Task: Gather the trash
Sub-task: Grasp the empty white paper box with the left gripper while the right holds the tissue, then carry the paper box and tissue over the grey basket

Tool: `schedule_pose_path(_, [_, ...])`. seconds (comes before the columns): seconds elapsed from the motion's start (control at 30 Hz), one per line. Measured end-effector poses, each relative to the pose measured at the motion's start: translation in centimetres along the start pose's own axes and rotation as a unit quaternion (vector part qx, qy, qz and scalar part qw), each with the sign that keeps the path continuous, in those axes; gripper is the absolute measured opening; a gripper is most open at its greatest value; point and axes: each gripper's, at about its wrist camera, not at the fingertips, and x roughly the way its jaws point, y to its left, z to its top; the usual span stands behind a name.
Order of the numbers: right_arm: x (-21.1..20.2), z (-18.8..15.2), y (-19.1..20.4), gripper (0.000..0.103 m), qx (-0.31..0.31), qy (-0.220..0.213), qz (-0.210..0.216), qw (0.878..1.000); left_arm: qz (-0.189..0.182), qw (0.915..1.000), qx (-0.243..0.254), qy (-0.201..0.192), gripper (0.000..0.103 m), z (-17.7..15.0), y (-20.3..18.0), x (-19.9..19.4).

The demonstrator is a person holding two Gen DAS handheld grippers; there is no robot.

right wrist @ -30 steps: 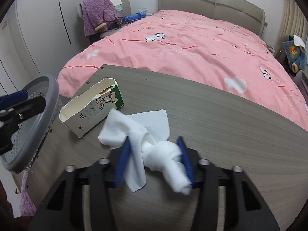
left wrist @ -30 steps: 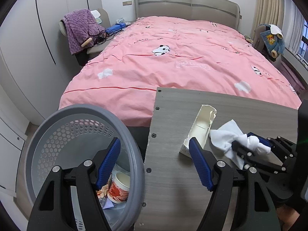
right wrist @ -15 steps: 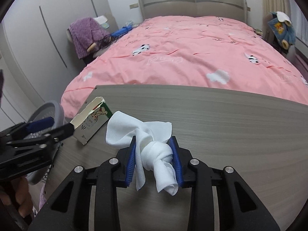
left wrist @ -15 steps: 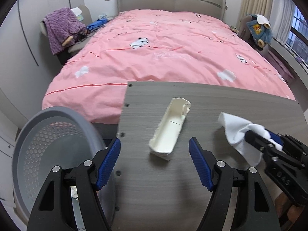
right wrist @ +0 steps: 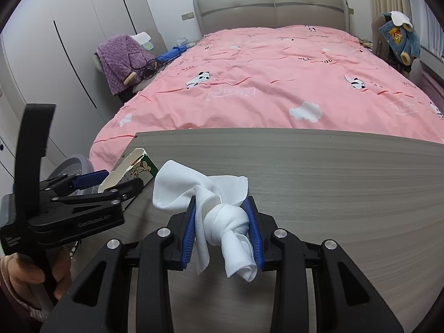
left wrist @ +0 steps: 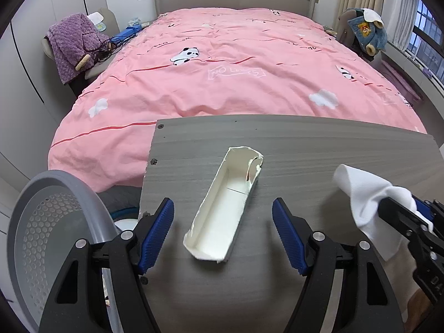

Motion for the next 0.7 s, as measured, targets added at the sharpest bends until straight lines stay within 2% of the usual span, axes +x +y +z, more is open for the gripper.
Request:
schedule_pose_path(0.17, [-0.2,0.0,-0.2,0.033,0.003,-0.001,-0.001,1.000,-0.005,1.0000,0.002,0.006,0.070,0.0,0.0,0.6])
schedule_pose_path(0.33, [-0.1,0.1,-0.3,0.033,0.006,-0.003,-0.003,1.000,-0.017,0.9997,0.003,0.017,0.043,-0.1,-0.2,1.1])
schedule_pose_path(0.4, [-0.3,0.0,-0.3,0.033,0.007,-0.003,-0.004,1.000,-0.020,0.9996,0.003,0.018,0.028,-0.2,-0.2,1.0])
schedule_pose_path(0.5, [-0.3,-0.1,-0.2,0.033,0.007,-0.002,-0.004,1.000,-0.036,0.9991,-0.002,0.020,0.028,-0.6,-0.2,0.6])
schedule_pose_path(0.7, [-0.8,-0.5,0.2,0.033,0.008,-0.002,-0.003,1.000,-0.040,0.9991,-0.008,0.005,0.028,-1.7,0.3,-1.9])
